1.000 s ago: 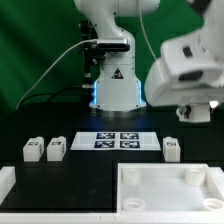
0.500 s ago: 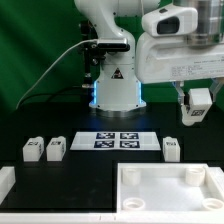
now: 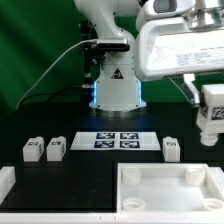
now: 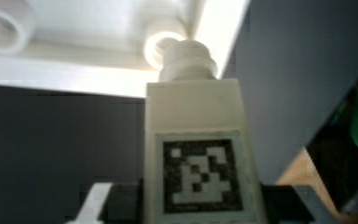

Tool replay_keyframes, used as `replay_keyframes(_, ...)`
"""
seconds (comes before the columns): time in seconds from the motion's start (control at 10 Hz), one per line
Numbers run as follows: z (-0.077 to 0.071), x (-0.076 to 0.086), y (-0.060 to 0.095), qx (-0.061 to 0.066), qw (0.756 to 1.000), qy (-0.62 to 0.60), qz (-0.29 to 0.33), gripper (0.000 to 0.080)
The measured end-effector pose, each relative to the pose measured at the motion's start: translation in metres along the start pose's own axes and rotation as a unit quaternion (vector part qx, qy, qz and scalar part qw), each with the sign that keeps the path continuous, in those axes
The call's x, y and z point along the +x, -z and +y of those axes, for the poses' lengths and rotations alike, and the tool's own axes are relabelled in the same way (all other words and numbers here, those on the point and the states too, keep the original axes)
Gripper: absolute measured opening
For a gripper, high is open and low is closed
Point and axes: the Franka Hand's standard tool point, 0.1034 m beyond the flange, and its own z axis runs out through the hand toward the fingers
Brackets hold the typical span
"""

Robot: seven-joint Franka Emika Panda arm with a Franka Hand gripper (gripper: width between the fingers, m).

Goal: Assemble one leg

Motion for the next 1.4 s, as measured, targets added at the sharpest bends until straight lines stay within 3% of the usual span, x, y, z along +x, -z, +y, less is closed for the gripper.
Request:
replay_keyframes(0.1,0.001,-0.005,-0.002,0.000,0.999,-0.001,0.038,0.0294)
replay_keyframes(0.4,0.003,-0.006,-0.006,-0.001,0.999,0.007,0.033,0.0294)
replay_keyframes(0.6,0.021,0.012,-0.027,-0.006,0.999,0.017,0.039,0.0294)
replay_keyframes(0.7,0.024,0.010,-0.037,-0.006,0.999,0.017,0.039,0.0294)
replay_keyframes(1.0,0.019,-0.025,-0.070,0.002,1.000,0.011,0.015,0.0294)
replay_keyframes(1.4,0.024,-0.016,-0.081,0.001,1.000,0.003,0.012,0.0294)
